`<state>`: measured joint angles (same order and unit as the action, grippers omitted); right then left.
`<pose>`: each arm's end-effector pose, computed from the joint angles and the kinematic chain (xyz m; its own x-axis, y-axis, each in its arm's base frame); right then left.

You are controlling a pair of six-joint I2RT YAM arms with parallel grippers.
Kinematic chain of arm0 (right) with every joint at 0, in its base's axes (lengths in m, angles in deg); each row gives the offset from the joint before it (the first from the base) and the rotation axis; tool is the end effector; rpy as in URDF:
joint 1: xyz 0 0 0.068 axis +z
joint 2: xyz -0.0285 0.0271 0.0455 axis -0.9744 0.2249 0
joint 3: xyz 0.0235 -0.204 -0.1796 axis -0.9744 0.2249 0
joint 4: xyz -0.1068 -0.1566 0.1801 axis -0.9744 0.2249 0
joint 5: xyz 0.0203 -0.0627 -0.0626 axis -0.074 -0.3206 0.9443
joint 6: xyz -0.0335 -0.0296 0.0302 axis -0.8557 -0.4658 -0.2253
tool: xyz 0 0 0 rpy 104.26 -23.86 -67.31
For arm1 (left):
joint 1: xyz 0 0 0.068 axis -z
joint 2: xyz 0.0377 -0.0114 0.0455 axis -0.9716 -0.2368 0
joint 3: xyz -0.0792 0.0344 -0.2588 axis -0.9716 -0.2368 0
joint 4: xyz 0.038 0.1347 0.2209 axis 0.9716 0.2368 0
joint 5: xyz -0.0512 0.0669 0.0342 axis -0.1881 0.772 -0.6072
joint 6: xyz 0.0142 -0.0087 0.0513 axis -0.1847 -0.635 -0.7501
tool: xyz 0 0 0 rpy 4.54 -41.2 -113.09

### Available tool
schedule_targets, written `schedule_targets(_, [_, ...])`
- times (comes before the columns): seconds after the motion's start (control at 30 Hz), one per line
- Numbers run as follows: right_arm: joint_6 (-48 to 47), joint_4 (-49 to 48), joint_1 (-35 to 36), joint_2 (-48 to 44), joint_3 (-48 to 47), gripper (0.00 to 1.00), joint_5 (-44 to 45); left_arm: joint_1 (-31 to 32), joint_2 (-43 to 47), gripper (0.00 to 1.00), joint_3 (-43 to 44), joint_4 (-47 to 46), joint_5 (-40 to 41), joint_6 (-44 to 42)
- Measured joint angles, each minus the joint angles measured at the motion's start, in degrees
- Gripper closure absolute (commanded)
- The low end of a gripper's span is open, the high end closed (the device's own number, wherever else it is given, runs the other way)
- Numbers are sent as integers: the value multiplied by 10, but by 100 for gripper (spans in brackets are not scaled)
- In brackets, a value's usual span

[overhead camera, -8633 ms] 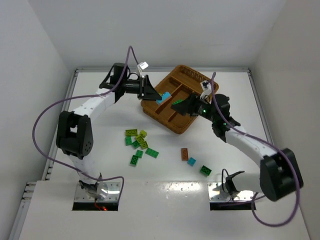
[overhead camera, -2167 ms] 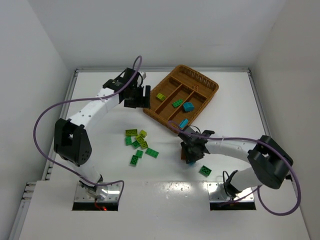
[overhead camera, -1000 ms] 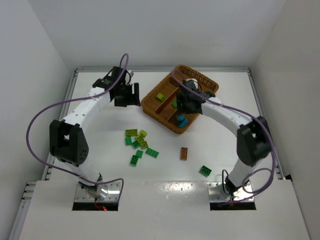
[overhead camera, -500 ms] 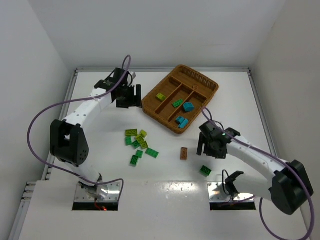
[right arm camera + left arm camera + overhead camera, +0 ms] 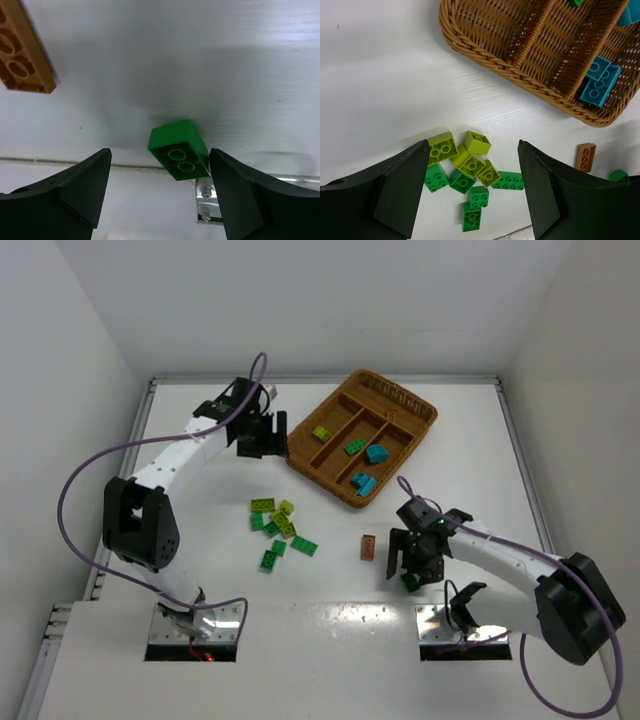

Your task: Sort the legos into containers by color

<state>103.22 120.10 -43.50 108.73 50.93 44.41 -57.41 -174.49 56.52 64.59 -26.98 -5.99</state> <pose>0.1311 0.0886 0.1388 -0.9455 0.3184 -0.0687 0.3052 0.9396 0.1549 0.3407 -0.1216 0.2904 -0.8681 -0.1041 -0.4854 0.0660 0.9449 -0.3207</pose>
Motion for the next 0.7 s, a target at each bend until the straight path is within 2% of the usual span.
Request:
schedule_targets(0.17, [-13,-28,33,25,0,22,-29,4,0,23,0,0,0,0])
schedule_targets(0.3, [-19,-30,64,56,-9,30,-19,8,0,23,0,0,0,0])
schedule_targets(0.5, [-21,-24,83,78,-33,49,34,9,0,23,0,0,0,0])
schedule_targets(0.6, [-16,-24,83,78,-39,63,53,9,0,23,0,0,0,0])
schedule_targets(0.63, [-14,-24,83,78,-42,71,57,9,0,23,0,0,0,0])
schedule_targets(0.7, [-10,-23,84,78,-49,77,65,9,0,23,0,0,0,0])
